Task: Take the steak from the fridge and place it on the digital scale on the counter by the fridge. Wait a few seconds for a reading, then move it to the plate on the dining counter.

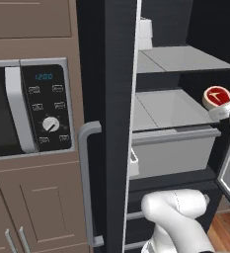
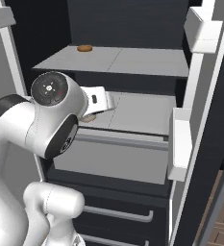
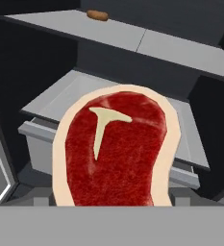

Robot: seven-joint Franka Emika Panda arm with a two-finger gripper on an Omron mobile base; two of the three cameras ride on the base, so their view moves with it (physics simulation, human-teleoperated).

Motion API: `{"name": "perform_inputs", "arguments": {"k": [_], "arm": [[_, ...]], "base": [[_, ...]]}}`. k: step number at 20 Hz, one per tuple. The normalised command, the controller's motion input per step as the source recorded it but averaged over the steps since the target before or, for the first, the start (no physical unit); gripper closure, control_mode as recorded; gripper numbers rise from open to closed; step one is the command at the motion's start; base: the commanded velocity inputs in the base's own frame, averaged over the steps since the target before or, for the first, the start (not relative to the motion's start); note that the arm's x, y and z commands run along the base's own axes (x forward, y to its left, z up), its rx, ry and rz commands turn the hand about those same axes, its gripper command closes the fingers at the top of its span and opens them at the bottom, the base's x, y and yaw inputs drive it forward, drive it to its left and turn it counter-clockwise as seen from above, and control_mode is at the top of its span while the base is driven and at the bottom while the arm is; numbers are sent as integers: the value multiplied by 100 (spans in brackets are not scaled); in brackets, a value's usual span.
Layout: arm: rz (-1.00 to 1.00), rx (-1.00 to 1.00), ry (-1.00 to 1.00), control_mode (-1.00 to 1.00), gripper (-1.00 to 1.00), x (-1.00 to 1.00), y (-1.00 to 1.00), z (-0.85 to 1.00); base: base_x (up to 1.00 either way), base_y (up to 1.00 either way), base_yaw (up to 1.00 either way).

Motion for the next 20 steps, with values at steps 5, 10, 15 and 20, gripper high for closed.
{"name": "perform_inputs", "arguments": {"k": [5, 10, 15, 20], "arm": [[0, 0, 0, -100, 100, 0, 0, 0], [0, 0, 0, -100, 100, 0, 0, 0], [0, 0, 0, 100, 100, -2, 0, 0], [0, 0, 0, 100, 100, 0, 0, 0]], "base": [[0, 0, 0], [0, 0, 0], [-56, -37, -9], [-98, -30, -7]]}}
